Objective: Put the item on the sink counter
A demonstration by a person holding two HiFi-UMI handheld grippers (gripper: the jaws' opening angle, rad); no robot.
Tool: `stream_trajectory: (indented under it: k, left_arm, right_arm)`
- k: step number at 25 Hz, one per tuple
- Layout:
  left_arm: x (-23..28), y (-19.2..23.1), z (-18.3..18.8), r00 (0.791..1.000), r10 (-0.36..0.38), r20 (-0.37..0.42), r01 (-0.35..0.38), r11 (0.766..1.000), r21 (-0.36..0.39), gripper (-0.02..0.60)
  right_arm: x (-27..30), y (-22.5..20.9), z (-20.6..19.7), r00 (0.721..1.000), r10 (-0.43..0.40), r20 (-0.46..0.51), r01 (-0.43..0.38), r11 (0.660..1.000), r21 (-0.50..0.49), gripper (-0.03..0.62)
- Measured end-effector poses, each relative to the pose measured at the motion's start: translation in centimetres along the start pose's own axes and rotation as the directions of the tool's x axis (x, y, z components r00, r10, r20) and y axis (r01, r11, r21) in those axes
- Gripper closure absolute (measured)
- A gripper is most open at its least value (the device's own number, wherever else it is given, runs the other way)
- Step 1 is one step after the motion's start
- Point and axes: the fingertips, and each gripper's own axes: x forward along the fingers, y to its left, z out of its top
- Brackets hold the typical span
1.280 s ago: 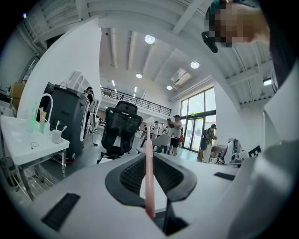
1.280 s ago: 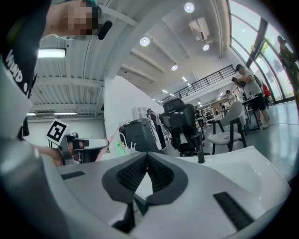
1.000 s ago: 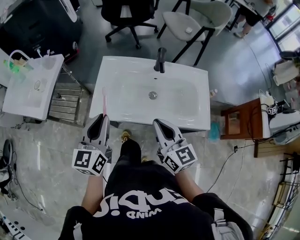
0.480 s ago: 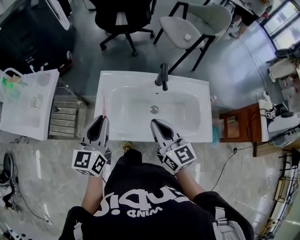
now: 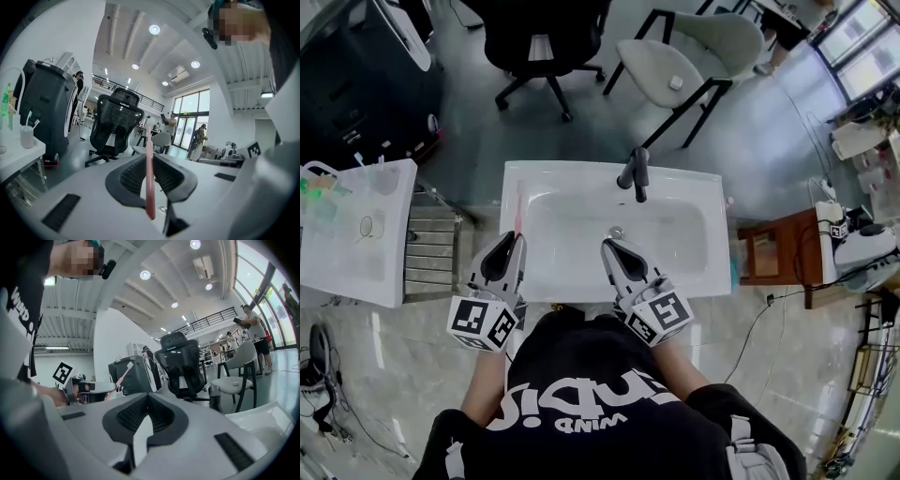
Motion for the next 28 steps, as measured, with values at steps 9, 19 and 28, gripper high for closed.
stream_trajectory:
  k: [9, 19, 28]
  left_arm:
    - [1.4, 0.5, 1.0, 1.0, 0.0, -0.01, 0.0, 1.0, 0.016, 0.518]
    - [2.6, 2.0, 1.6, 0.998, 0.064, 0.005, -0.064, 0.998, 0.008, 0.518]
    - [3.6, 3.0, -0.4, 0.994, 0.108, -0.033, -0.108, 0.994, -0.001, 0.518]
  right_arm:
    - [1.9, -1.3, 0.8, 1.0, 0.0, 0.019, 0.0, 1.0, 0.015, 0.576]
    - [4.3, -2.4, 1.7, 0.997, 0.074, 0.033, -0.074, 0.997, 0.006, 0.576]
    - [4.4, -3.5, 1.2, 0.997, 0.075, 0.029, -0.075, 0.997, 0.02, 0.576]
